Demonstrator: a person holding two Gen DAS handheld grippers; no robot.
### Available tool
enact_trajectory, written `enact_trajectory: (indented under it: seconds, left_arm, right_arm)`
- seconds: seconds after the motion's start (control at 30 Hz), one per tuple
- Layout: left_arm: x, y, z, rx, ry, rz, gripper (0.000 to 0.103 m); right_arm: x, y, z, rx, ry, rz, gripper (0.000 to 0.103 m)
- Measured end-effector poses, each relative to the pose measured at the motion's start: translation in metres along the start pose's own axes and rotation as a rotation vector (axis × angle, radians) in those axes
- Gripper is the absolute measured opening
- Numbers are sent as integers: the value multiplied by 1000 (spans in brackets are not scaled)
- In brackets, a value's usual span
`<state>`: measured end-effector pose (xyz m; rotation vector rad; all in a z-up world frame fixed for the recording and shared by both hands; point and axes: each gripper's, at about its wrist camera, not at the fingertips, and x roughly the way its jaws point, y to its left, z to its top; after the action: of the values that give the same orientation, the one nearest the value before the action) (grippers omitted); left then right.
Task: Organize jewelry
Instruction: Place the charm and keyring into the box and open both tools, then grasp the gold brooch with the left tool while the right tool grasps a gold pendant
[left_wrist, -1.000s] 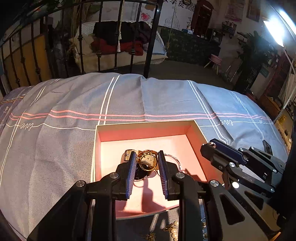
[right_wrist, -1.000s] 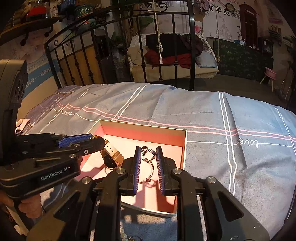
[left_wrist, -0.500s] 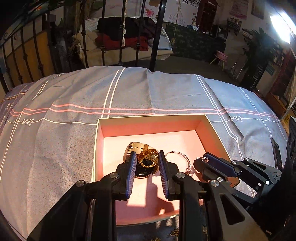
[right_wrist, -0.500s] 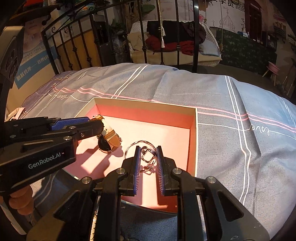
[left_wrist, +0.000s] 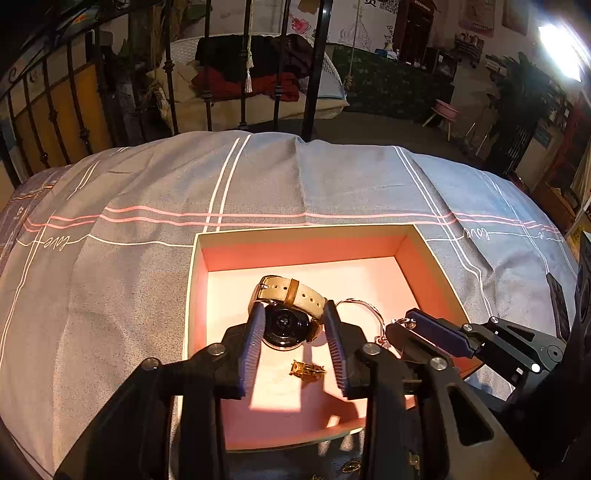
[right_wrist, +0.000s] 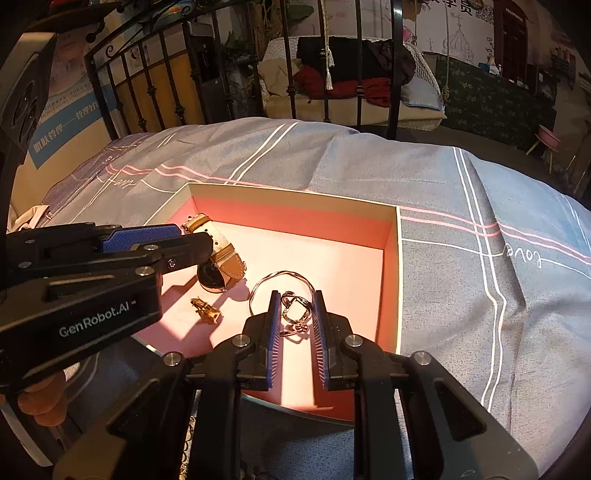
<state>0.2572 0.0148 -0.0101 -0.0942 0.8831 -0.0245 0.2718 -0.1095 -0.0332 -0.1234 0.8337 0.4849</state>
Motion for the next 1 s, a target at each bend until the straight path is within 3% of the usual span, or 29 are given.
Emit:
enact_trajectory:
  seconds: [0.03, 0.07, 0.1, 0.17, 0.27, 0.37, 0.6, 0.73, 0.83, 0.87, 1.0]
  left_arm:
    - [-3, 0, 0, -2, -11, -1, 49]
    - [-6, 0, 0, -3, -21, -4, 53]
    - [-9, 1, 0, -6, -28, -5, 57]
    - [-17, 3, 0, -16, -48, -7, 66]
    - [-31, 7, -3, -32, -74, -29, 73]
    - [-46, 10, -12, -42, -91, -60, 81]
    - [-55, 15, -65, -73, -30, -109, 87]
    - [-46, 15, -98, -61, 31, -84, 86]
    - [-45, 13, -109, -35, 28, -48, 85]
    - [-45, 11, -111, -19, 23, -37, 85]
    - [-44, 2, -116, 52, 16, -20, 83]
  right_arm:
    - [-1, 1, 0, -4, -4, -6, 20]
    - [-3, 2, -1, -7, -10, -11, 29]
    - [-6, 2, -1, -9, -21, -15, 46]
    - [-16, 3, -2, -10, -56, -28, 68]
    - [-37, 2, -5, -2, -102, -35, 71]
    - [-64, -2, -14, 26, -165, -46, 83]
    - [-99, -8, -59, 74, -173, -55, 84]
    - [-103, -8, -89, 98, -139, -40, 84]
    - [-104, -6, -108, 105, -106, -12, 84]
    - [-103, -4, -112, 95, -91, -1, 82]
    - [-95, 0, -128, 59, -34, 9, 58]
